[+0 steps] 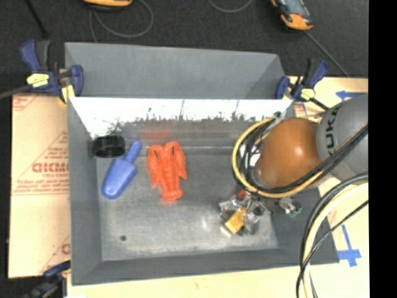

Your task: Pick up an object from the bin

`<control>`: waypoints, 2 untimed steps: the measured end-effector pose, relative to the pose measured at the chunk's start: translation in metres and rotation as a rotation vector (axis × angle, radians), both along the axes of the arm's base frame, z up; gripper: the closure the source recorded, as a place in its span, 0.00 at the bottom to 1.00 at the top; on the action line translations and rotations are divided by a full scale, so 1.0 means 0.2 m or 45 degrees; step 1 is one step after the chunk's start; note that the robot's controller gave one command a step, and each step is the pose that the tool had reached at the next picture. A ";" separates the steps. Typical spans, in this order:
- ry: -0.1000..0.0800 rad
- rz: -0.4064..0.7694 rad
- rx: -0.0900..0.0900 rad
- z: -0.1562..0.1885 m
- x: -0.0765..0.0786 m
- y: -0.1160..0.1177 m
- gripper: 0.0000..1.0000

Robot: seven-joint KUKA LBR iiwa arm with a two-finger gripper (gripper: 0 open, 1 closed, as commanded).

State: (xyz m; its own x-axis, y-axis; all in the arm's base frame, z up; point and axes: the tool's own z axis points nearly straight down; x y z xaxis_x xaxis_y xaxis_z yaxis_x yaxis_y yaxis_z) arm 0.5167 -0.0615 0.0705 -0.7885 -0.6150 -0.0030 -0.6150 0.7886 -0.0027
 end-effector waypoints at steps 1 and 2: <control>0.003 0.000 0.000 0.01 0.00 0.00 1.00; 0.012 -0.001 0.001 0.07 -0.01 0.00 1.00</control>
Offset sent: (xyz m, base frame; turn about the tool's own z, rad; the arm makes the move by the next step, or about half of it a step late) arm 0.0000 -0.0001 0.0885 0.0000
